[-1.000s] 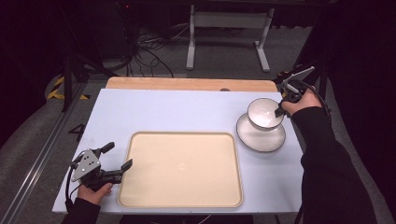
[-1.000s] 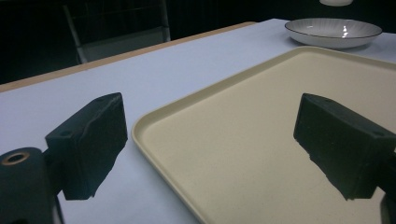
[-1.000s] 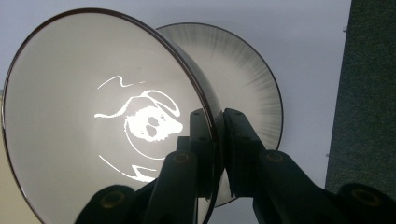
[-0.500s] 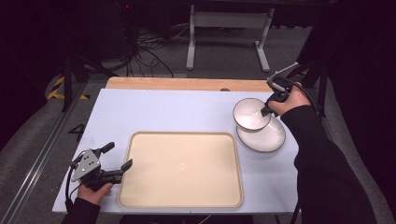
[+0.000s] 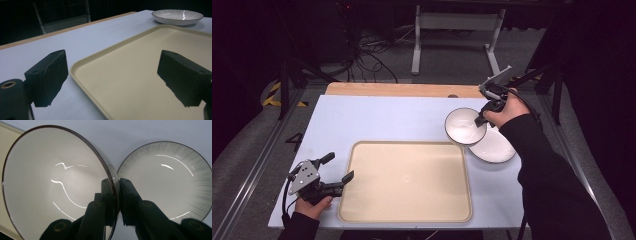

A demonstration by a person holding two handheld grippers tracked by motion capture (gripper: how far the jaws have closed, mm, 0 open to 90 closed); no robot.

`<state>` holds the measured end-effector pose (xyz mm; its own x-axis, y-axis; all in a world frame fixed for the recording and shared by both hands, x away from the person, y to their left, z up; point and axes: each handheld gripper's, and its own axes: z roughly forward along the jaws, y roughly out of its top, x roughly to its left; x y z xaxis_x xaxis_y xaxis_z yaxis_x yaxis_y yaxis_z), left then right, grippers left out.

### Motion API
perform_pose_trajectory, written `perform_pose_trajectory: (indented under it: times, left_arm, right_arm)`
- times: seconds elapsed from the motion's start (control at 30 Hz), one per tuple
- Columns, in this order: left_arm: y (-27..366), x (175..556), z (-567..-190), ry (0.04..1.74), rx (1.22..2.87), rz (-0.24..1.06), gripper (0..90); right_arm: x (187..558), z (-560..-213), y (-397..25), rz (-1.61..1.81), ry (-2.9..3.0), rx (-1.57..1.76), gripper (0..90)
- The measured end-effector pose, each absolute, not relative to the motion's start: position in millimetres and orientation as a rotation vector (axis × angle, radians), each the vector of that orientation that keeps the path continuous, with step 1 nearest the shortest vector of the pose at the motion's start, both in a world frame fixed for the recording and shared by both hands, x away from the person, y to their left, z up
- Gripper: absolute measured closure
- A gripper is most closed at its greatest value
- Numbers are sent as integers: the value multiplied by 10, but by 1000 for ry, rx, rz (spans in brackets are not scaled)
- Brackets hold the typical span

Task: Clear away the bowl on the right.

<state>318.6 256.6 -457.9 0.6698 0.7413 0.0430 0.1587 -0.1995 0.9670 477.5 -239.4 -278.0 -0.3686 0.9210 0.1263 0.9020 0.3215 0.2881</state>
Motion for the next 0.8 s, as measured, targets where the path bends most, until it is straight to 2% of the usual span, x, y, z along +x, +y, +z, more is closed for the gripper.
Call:
perform_pose_trajectory:
  times: [0.8]
  left_arm:
    - [2566,3182,-4579,725,1719,624,108]
  right_arm:
    - [4413,-2744,-1491,520,2739,1393,820]
